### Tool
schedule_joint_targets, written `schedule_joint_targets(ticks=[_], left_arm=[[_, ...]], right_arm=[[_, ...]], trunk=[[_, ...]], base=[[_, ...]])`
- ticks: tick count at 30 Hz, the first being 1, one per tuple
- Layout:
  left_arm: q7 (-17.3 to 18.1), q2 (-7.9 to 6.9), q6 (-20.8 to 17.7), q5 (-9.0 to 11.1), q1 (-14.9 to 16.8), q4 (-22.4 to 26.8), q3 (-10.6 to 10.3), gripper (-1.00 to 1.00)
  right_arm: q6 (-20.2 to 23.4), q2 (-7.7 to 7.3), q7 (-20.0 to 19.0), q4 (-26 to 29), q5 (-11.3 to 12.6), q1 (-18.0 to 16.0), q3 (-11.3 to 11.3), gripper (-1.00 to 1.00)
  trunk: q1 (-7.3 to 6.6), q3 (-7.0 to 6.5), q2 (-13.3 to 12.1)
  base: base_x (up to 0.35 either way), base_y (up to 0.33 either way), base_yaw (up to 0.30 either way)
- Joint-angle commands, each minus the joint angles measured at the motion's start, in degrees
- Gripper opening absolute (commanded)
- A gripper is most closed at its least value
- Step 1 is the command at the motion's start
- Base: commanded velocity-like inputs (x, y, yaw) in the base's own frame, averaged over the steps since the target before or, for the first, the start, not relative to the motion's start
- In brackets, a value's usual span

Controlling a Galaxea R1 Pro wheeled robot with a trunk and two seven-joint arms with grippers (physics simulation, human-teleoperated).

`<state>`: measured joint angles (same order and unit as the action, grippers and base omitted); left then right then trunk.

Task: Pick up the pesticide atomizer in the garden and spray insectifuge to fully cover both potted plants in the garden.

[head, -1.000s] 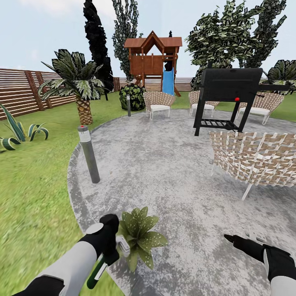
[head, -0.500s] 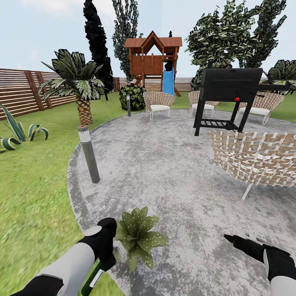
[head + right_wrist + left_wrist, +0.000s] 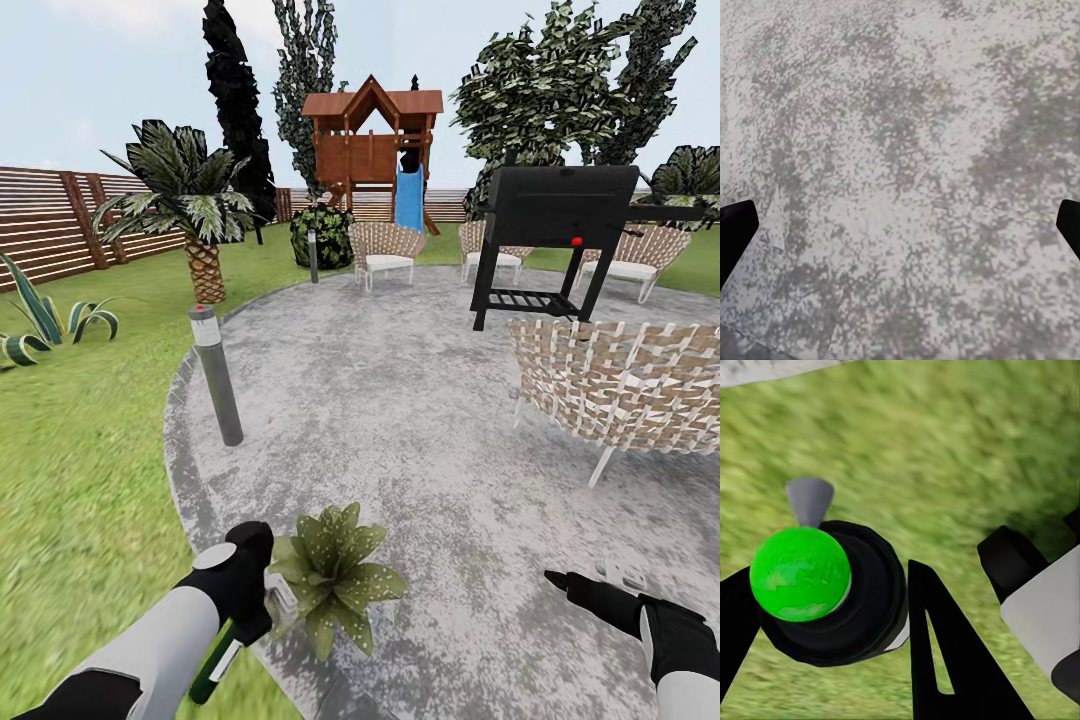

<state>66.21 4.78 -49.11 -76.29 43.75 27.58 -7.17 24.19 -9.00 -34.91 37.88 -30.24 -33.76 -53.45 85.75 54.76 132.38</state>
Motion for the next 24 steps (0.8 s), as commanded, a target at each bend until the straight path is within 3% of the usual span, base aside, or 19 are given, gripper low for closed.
schedule_joint_targets(ticks=[1,7,24], left_arm=[[0.36,0.03,-0.37,-0.46,0.02,0.46,-0.18,-1.00],[0.24,0.10,-0.37,-0.44,0.02,0.71,-0.30,-1.00],[0.24,0.23,-0.37,-0.44,0.02,0.72,-0.30,-1.00]], right_arm=[[0.15,0.04,-0.51,0.09,-0.52,-0.08,-0.33,1.00],[0.15,0.04,-0.51,0.09,-0.52,-0.08,-0.34,1.00],[0.15,0.04,-0.48,0.09,-0.52,-0.08,-0.34,1.00]], trunk=[[-0.01,0.06,0.03],[-0.01,0.06,0.03],[-0.01,0.06,0.03]], base=[[0.000,0.005,0.000],[-0.004,0.176,-0.089],[-0.078,0.240,-0.268]])
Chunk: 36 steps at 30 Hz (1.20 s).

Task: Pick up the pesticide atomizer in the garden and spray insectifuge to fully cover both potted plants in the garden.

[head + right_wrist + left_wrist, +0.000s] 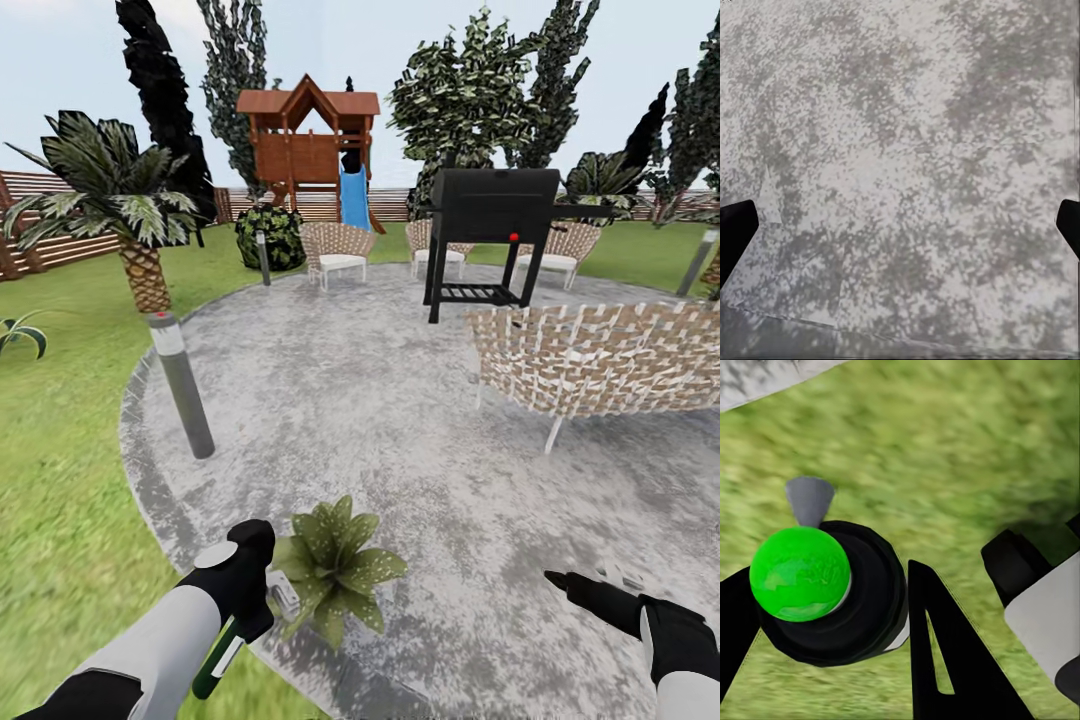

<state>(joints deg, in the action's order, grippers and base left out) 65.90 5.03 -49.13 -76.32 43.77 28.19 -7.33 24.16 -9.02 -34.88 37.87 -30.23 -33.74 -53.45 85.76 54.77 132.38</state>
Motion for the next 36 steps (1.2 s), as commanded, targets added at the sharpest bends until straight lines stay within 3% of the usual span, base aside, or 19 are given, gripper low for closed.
schedule_joint_targets(ticks=[1,16,22,28,36], left_arm=[[0.55,-0.02,-0.36,-0.40,0.00,0.11,-0.14,-1.00],[0.52,-0.02,-0.36,-0.40,0.00,0.15,-0.08,-1.00],[0.47,-0.19,-0.36,-0.41,0.00,3.67,0.03,-1.00],[0.50,-0.20,-0.36,-0.41,0.00,4.06,0.03,-1.00],[0.55,-0.20,-0.36,-0.40,0.00,4.07,0.03,-1.00]], right_arm=[[0.18,0.05,-0.51,0.10,-0.53,-0.10,-0.33,1.00],[0.18,0.05,-0.45,0.10,-0.53,-0.10,-0.33,1.00],[0.18,0.05,-0.45,0.10,-0.53,-0.10,-0.33,1.00],[0.18,0.05,-0.45,0.10,-0.53,-0.10,-0.33,1.00],[0.18,0.05,-0.53,0.10,-0.53,-0.10,-0.33,1.00]], trunk=[[-0.02,0.06,0.03],[-0.02,0.06,0.03],[-0.02,0.06,0.03],[-0.02,0.06,0.03],[-0.02,0.06,0.03]], base=[[-0.083,0.225,-0.212],[-0.039,0.139,-0.017],[0.000,0.141,0.000],[0.000,0.254,-0.002],[0.000,0.133,-0.227]])
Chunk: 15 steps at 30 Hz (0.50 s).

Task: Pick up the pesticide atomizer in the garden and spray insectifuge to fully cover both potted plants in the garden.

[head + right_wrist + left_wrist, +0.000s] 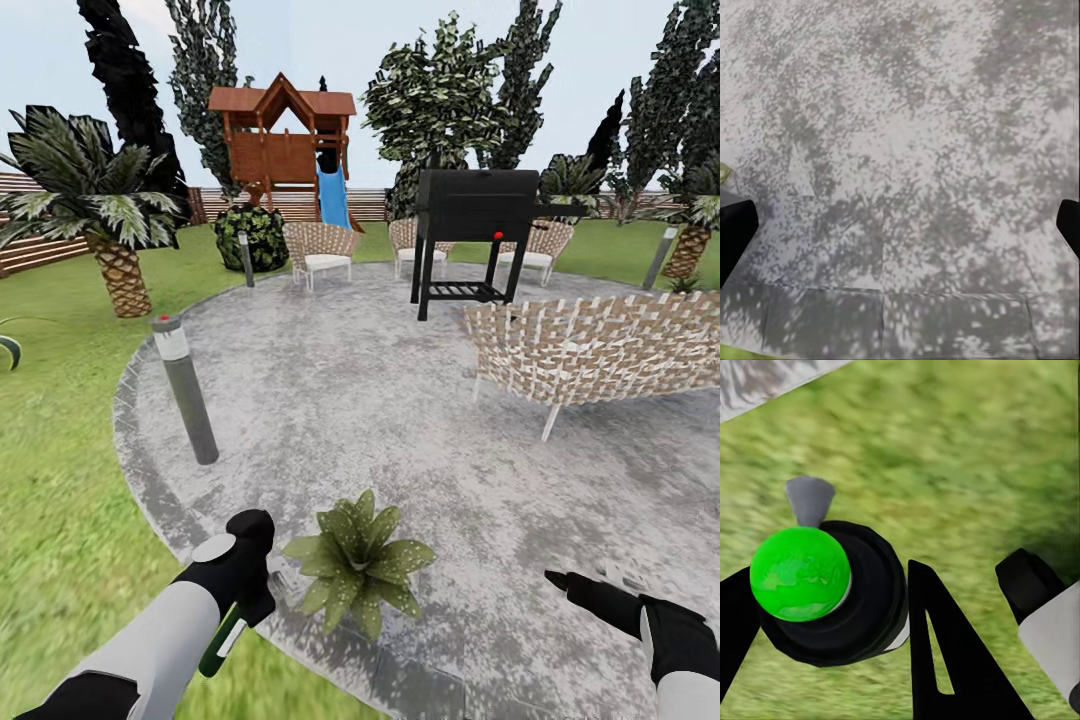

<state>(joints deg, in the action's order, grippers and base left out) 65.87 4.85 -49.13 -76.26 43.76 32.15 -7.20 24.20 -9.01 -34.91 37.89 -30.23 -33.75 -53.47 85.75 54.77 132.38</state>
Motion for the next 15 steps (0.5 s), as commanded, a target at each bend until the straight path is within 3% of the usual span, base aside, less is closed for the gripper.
schedule_joint_targets(ticks=[1,7,15], left_arm=[[0.57,-0.01,-0.35,-0.47,0.01,0.11,-0.10,-1.00],[0.57,-0.01,-0.35,-0.47,0.01,0.19,-0.10,-1.00],[0.57,-0.01,-0.35,-0.47,0.01,0.50,-0.10,-1.00]], right_arm=[[0.15,0.04,-0.50,0.07,-0.53,-0.09,-0.32,1.00],[0.15,0.04,-0.49,0.07,-0.53,-0.09,-0.32,1.00],[0.15,0.04,-0.50,0.07,-0.53,-0.09,-0.32,1.00]], trunk=[[-0.01,0.06,0.03],[-0.01,0.06,0.03],[-0.01,0.06,0.03]], base=[[0.000,0.005,-0.275],[0.020,0.041,-0.235],[0.111,0.267,-0.031]])
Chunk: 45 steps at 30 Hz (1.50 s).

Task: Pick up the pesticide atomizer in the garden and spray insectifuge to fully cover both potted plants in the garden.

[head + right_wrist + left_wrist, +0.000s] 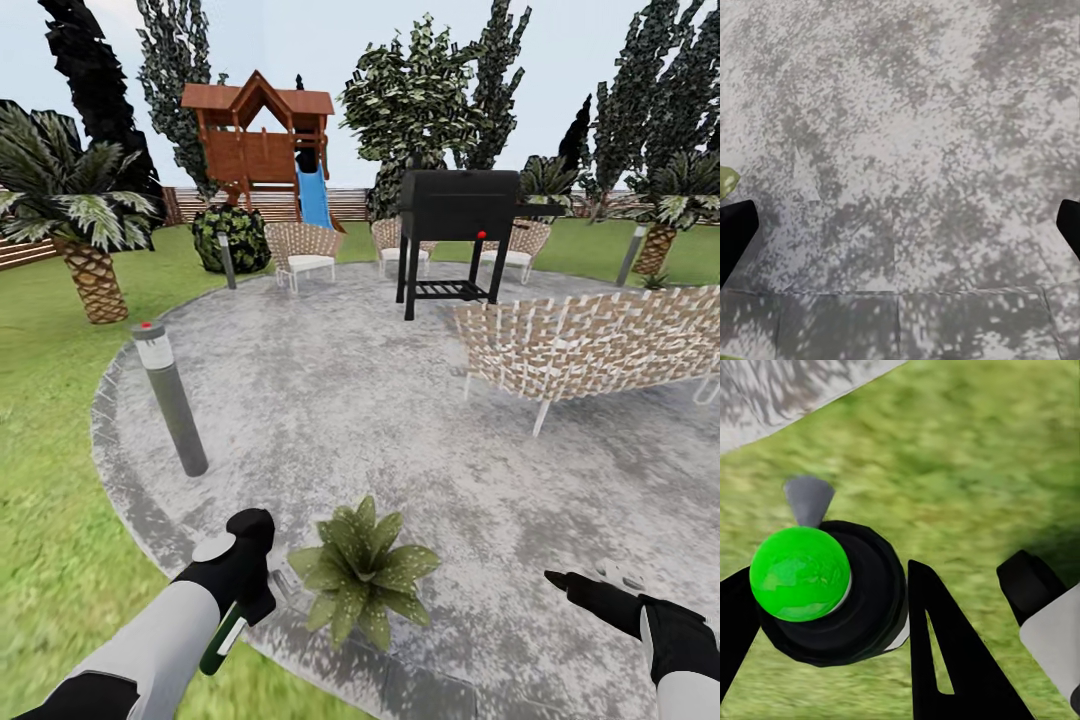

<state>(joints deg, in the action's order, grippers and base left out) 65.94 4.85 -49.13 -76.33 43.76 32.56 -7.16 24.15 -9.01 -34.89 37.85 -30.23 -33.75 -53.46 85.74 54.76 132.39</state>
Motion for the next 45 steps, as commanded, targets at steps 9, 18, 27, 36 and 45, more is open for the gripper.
schedule_joint_targets(ticks=[9,18,27,36,45], left_arm=[[0.51,-0.01,-0.35,-0.40,0.01,0.22,-0.13,-1.00],[0.51,0.04,-0.35,-0.40,0.01,0.14,-0.13,-1.00],[0.51,0.02,-0.35,-0.40,0.01,0.13,-0.13,-1.00],[0.51,-0.06,-0.35,-0.40,0.01,0.13,-0.15,-1.00],[0.51,-0.10,-0.35,-0.40,0.01,0.13,-0.04,-1.00]], right_arm=[[0.20,0.05,-0.53,0.12,-0.53,-0.09,-0.33,1.00],[0.20,0.05,-0.53,0.12,-0.53,-0.09,-0.33,1.00],[0.21,0.05,-0.53,0.12,-0.53,-0.09,-0.33,1.00],[0.20,0.05,-0.50,0.12,-0.53,-0.09,-0.33,1.00],[0.20,0.05,-0.52,0.12,-0.53,-0.09,-0.33,1.00]], trunk=[[0.00,0.06,0.03],[0.00,0.06,0.03],[0.00,0.06,0.03],[0.00,0.06,0.03],[0.00,0.06,0.03]], base=[[0.111,0.291,-0.246],[0.008,0.290,-0.272],[0.000,0.211,-0.272],[0.000,0.027,-0.099],[0.023,0.127,0.000]])
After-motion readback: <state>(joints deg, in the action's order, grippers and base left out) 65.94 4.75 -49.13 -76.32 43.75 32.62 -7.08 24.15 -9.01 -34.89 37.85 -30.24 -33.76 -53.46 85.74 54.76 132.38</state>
